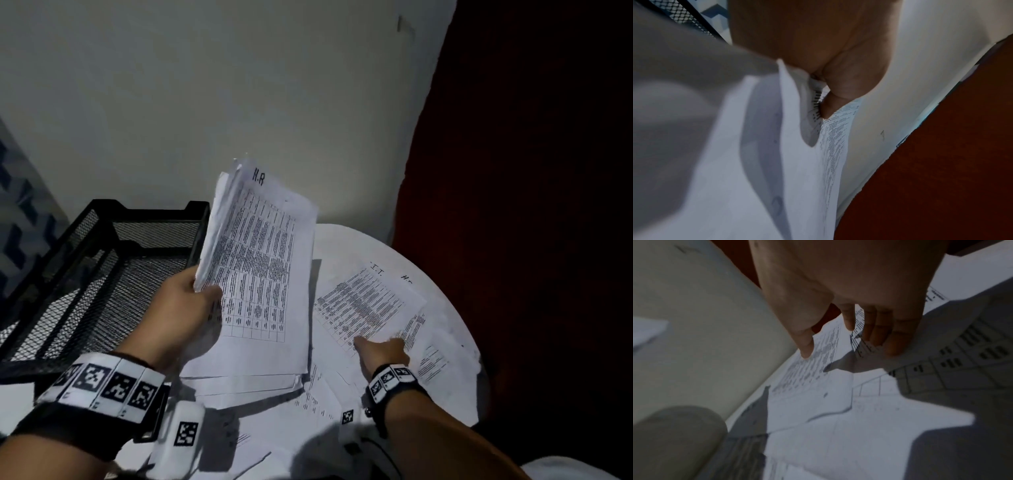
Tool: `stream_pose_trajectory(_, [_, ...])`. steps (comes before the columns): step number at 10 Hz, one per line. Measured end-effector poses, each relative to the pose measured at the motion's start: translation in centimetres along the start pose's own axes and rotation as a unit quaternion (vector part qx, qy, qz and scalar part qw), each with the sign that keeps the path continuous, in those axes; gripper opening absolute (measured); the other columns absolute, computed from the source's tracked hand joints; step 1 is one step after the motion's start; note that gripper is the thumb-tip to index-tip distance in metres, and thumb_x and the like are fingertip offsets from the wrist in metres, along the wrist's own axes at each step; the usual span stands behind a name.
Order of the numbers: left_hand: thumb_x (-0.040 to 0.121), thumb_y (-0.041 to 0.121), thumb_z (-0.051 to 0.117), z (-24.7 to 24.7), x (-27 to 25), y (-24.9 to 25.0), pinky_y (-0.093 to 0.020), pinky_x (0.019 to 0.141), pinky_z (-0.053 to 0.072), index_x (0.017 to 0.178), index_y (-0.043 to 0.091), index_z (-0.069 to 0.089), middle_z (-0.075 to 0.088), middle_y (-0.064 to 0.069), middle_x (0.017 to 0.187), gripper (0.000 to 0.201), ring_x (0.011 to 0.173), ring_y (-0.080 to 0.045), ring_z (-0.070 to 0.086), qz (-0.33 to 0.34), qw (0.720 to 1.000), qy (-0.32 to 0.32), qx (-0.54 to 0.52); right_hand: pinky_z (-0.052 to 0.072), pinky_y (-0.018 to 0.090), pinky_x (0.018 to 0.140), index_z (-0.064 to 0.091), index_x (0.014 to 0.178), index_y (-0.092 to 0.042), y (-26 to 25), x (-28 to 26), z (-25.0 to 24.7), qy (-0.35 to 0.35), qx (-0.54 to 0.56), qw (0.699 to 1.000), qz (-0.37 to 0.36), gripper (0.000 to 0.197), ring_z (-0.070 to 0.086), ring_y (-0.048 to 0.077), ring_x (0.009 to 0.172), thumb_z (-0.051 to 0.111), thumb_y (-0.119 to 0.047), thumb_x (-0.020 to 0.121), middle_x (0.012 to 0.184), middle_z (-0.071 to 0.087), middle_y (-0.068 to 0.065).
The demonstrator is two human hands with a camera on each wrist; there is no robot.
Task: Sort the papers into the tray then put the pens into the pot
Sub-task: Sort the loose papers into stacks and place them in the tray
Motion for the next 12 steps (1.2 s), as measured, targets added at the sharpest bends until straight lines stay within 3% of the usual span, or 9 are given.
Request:
stream_pose_trajectory(2, [0.096, 0.012, 0.063, -1.2, 1.6, -0.9, -0.039, 0.061, 0.051, 0.095, 0.018, 0.068, 0.066, -0.008, 0.069, 0.008, 0.064, -0.025, 0.061, 0.014, 0.999, 0.015, 0.03, 0.037, 0.058, 0.115, 0.003, 0.164, -0.023, -1.3, -0.5, 1.9, 0.031, -0.127, 0.991, -0.01, 0.127, 0.035, 0.042, 0.147, 0.088, -0.048, 0.073, 0.162, 0.033, 0.019])
stream_pose_trajectory(3, [0.098, 0.013, 0.062, -1.5, 1.8, -0.9, -0.038, 0.059, 0.048, 0.099, 0.018, 0.068, 0.065, -0.015, 0.07, 0.007, 0.063, -0.026, 0.059, 0.01, 0.999, 0.009, 0.041, 0.038, 0.058, 0.115, 0.004, 0.163, -0.02, -1.3, -0.2, 2.0, 0.038, -0.087, 0.995, -0.04, 0.098, 0.041, 0.045, 0.142, 0.071, -0.027, 0.092, 0.159, 0.036, 0.025])
stream_pose_trajectory(4, [0.097, 0.014, 0.062, -1.7, 2.0, -0.9, -0.036, 0.057, 0.049, 0.102, 0.019, 0.068, 0.069, -0.027, 0.082, 0.009, 0.064, -0.028, 0.06, 0.015, 0.998, 0.011, 0.058, 0.038, 0.049, 0.111, 0.016, 0.164, -0.014, -1.7, -0.3, 1.8, 0.062, -0.027, 0.996, -0.055, 0.067, 0.04, 0.045, 0.144, 0.047, -0.015, 0.105, 0.161, 0.035, 0.023])
stream_pose_trajectory(5, [0.097, 0.013, 0.063, -1.7, 2.2, -1.0, -0.035, 0.057, 0.049, 0.105, 0.017, 0.068, 0.071, -0.024, 0.082, 0.01, 0.063, -0.027, 0.06, 0.01, 0.998, 0.01, 0.06, 0.041, 0.041, 0.114, 0.046, 0.154, -0.009, -2.1, 1.8, 1.0, -0.022, -0.215, 0.967, -0.134, 0.049, 0.05, 0.034, 0.14, 0.042, -0.017, 0.106, 0.152, 0.054, 0.012])
stream_pose_trajectory(6, [0.097, 0.011, 0.063, -1.6, 2.0, -0.8, -0.032, 0.055, 0.049, 0.106, 0.018, 0.068, 0.071, -0.025, 0.084, 0.013, 0.063, -0.026, 0.061, 0.014, 0.998, 0.005, 0.067, 0.044, 0.026, 0.078, 0.067, 0.128, 0.0, -2.7, 1.9, -2.5, 0.025, -0.099, 0.989, -0.104, 0.033, 0.063, 0.037, 0.122, 0.052, -0.012, 0.101, 0.13, 0.068, 0.02])
stream_pose_trajectory(8, [0.099, 0.009, 0.06, -1.1, 1.2, -0.6, -0.027, 0.059, 0.046, 0.109, 0.013, 0.066, 0.072, -0.007, 0.086, 0.012, 0.078, -0.022, 0.067, 0.0, 0.997, -0.005, 0.074, 0.044, 0.034, 0.054, 0.076, 0.098, -0.002, -4.2, -0.8, -8.2, -0.008, 0.189, 0.971, -0.15, 0.025, 0.056, 0.025, 0.056, 0.055, 0.009, 0.092, 0.065, 0.066, 0.008])
stream_pose_trajectory(9, [0.099, 0.01, 0.06, -0.8, 0.8, -0.5, -0.032, 0.064, 0.053, 0.108, 0.012, 0.067, 0.073, -0.007, 0.088, 0.012, 0.081, -0.023, 0.069, -0.006, 0.996, -0.015, 0.084, 0.061, 0.049, 0.08, 0.077, 0.111, -0.008, -5.1, -4.1, -10.1, -0.082, 0.285, 0.938, -0.178, 0.028, 0.077, 0.032, 0.086, 0.061, 0.008, 0.095, 0.098, 0.081, 0.007])
stream_pose_trajectory(10, [0.099, 0.006, 0.058, -0.3, -0.3, -0.1, -0.029, 0.066, 0.053, 0.107, 0.015, 0.066, 0.073, -0.005, 0.092, 0.015, 0.085, -0.02, 0.069, -0.013, 0.998, -0.022, 0.053, 0.056, 0.053, 0.099, 0.072, 0.124, -0.007, -5.3, -8.2, -10.6, -0.172, 0.322, 0.909, -0.202, 0.03, 0.075, 0.034, 0.107, 0.059, 0.005, 0.1, 0.115, 0.079, 0.012])
stream_pose_trajectory(12, [0.097, -0.011, 0.047, 1.7, -2.8, -0.4, -0.039, 0.094, 0.051, 0.113, 0.004, 0.067, 0.071, -0.028, 0.115, 0.03, 0.106, -0.03, 0.068, -0.071, 0.978, -0.102, -0.168, 0.058, 0.054, 0.097, 0.07, 0.122, -0.009, -3.9, -14.1, -8.4, -0.261, 0.273, 0.903, -0.203, 0.031, 0.077, 0.033, 0.103, 0.057, 0.007, 0.1, 0.114, 0.079, 0.011])
Point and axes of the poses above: each hand's wrist, its own x-axis towards the middle knuckle, its own z-axis out of the palm, y = z × x, the point moved 4 cm from there along x, towards the middle knuckle
